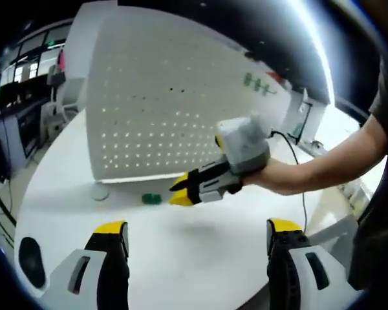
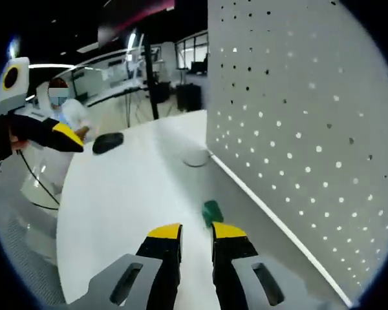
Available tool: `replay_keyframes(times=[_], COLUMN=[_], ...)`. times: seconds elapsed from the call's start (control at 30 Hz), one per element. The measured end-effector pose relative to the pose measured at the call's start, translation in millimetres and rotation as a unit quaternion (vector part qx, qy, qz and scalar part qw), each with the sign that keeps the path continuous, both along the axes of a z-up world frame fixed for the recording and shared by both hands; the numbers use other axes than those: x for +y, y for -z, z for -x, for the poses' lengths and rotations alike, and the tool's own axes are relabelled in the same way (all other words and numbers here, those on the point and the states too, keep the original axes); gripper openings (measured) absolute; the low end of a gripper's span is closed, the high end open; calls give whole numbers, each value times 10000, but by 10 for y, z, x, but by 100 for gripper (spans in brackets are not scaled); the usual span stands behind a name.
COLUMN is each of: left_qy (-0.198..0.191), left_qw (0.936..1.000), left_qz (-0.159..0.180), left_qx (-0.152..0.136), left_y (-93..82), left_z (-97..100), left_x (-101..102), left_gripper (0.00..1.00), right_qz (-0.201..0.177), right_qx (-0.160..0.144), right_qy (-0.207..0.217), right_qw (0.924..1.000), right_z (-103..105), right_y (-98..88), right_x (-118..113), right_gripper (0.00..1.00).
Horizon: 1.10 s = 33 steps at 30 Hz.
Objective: Insert the hook assembly into the mounting plate slot until the hook locks in place.
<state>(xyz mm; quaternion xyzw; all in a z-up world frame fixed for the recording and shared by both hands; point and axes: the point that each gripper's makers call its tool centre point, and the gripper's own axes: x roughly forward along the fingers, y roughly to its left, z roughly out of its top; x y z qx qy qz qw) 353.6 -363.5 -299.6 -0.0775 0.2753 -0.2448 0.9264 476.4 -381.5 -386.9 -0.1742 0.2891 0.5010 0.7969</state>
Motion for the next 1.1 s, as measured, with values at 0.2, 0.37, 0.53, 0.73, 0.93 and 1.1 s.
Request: replay_keyframes(times=[0.2,0.37,0.53,0.73,0.93,1.1], left_qy=[-116,-127,-93,-68,-55,-36], left_qw=[9999,9998,9998,9998,9998,9998], left_qz=[22,30,13,6,-9,-8], left_qx=[89,137,162,181,196,198], left_y=[69,97,112,117,125,125], left_z=[3,-10,-21,-25,-31,-34], left_x=[64,60,51,46,41,19], left_gripper=[89,89,89,88,88,88], right_qz=[3,-64,-104,-8,23,83], right_qx=[204,310,280,85,-47,-23], right_qy=[92,196,210,45,-19,-54], right_qw=[9997,9993,9993,10000,10000,9999], right_z=[-91,-111,-137,-159,-229,-213], right_y=[119,143,142,155,105,105], right_x=[74,117,179,227,217,131], right_gripper=[16,13,10,4,1,0])
